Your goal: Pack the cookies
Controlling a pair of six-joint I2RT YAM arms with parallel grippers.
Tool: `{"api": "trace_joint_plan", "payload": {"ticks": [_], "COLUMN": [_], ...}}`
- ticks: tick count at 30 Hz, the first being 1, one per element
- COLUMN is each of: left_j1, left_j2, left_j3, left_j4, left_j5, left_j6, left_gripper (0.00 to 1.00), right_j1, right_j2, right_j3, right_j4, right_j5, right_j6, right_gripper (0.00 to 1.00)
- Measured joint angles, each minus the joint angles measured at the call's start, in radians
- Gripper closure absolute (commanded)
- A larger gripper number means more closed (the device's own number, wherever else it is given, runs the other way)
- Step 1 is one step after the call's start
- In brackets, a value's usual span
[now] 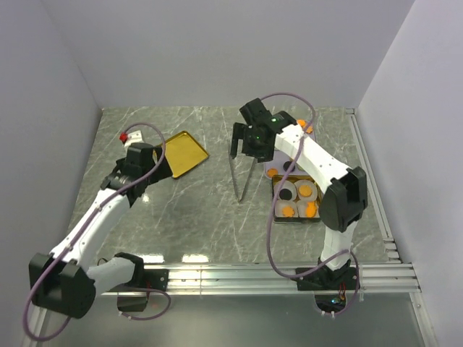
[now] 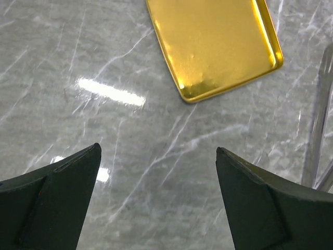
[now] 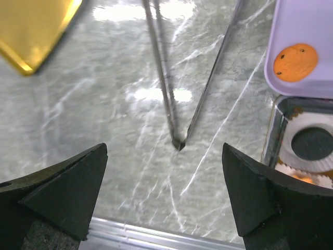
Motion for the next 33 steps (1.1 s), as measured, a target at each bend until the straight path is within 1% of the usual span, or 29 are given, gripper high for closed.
{"api": "trace_joint_plan", "payload": {"ticks": [4, 8, 10, 19, 26, 33], "left_j1": [0.109, 0.233, 0.262, 0.315, 0.334, 0.334], "left_j2": [0.105, 0.204, 0.256, 0.439, 0.569, 0.676], "left_j3": [0.027, 0.039, 0.052, 0.095, 0.147, 0.211], "left_j4": [0.055, 0.091, 0.105, 0.166, 0.192, 0.211], "left_j5": [0.082, 0.154, 0.178, 0.267, 0.319, 0.356], "left_j6": [0.014, 0.016, 0.018, 0.042, 0.048, 0.040], "left_gripper": [0.05, 0.07, 0.07, 0.11, 0.15, 0.17], "right_j1": [-0.002, -0.002, -0.003, -0.010, -0.011, -0.015], "right_j2": [-0.061, -0.068, -0.068, -0.090, -0.219, -0.237], "right_j3": [0.004, 0.028, 0.031, 0.028, -0.082, -0.121], "right_j4": [-0.022, -0.050, -0.062, -0.116, -0.111, -0.112], "right_j5": [-0.005, -0.010, -0.013, -0.016, -0.011, -0.003], "right_j6": [-0.010, -0.029, -0.037, -0.052, -0.047, -0.033], "right_gripper": [0.03, 0.03, 0.03, 0.03, 0.03, 0.03]}}
